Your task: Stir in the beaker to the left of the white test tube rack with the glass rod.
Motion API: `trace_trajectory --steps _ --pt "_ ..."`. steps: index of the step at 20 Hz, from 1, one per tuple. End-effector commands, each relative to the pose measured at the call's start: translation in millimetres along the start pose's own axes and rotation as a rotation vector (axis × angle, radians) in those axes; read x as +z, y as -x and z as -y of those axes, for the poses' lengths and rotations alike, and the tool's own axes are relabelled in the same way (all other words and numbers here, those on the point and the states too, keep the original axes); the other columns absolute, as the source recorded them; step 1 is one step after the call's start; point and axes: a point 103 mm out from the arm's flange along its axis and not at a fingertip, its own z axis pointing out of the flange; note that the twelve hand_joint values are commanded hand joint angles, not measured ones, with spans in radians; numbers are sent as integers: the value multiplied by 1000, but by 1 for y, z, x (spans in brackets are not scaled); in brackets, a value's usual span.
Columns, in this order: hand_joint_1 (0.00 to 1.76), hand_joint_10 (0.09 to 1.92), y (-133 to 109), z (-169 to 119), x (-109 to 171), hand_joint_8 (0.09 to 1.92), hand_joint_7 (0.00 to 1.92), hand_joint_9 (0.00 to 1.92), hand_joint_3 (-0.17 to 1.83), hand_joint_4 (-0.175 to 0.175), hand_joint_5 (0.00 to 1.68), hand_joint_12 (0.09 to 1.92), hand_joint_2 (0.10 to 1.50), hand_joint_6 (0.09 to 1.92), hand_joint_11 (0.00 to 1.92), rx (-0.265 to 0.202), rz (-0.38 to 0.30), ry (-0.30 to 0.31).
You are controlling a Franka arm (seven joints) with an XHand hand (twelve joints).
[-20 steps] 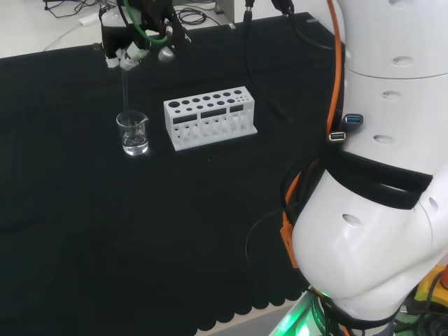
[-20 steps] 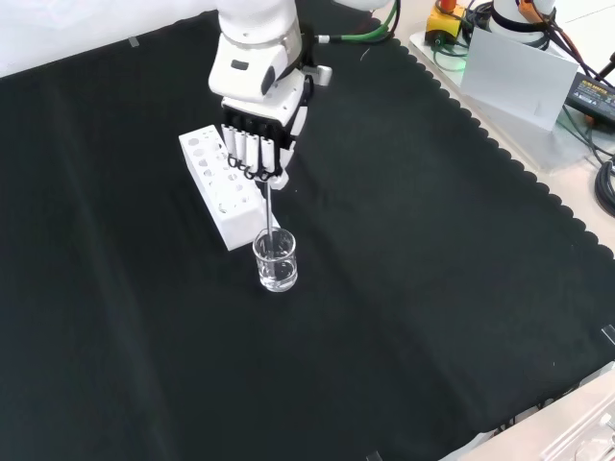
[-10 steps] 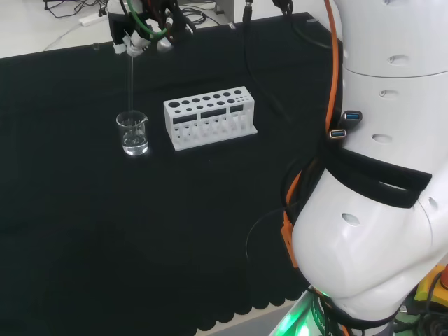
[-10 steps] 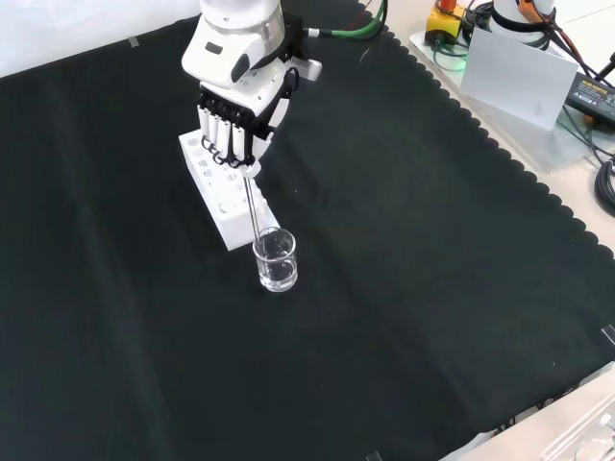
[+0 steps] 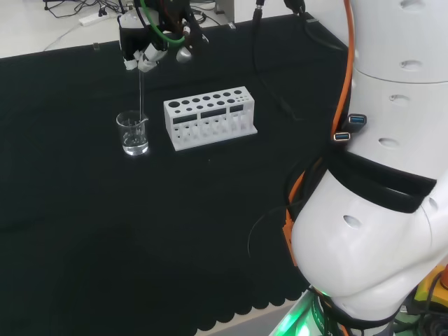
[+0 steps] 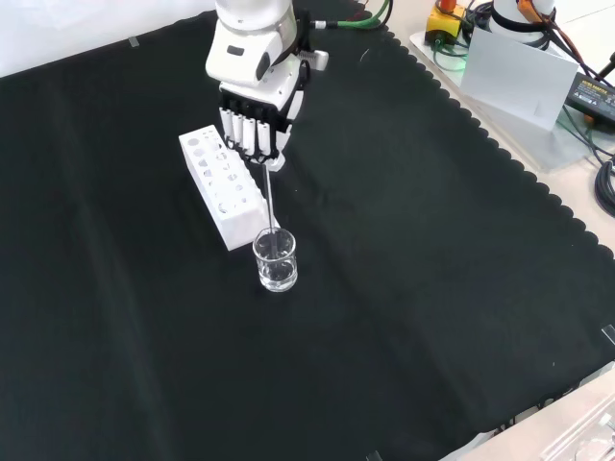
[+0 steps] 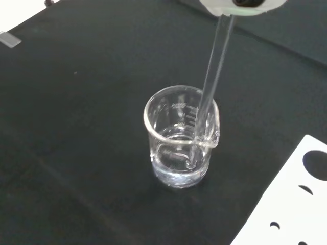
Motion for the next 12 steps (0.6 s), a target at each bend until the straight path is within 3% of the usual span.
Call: trace_trajectory --steps 1,7,12 --pt "1524 1166 -5 0 5 996 960 1112 -1 -175 1203 671 1008 349 1227 -33 -31 20" --pt "1524 1166 -44 -16 -8 993 962 1112 -1 -175 1210 666 1007 334 1228 -63 -14 5" --pt "1525 1164 -47 -38 -5 990 964 1114 -1 -175 1214 663 1006 326 1230 -80 -14 -8"
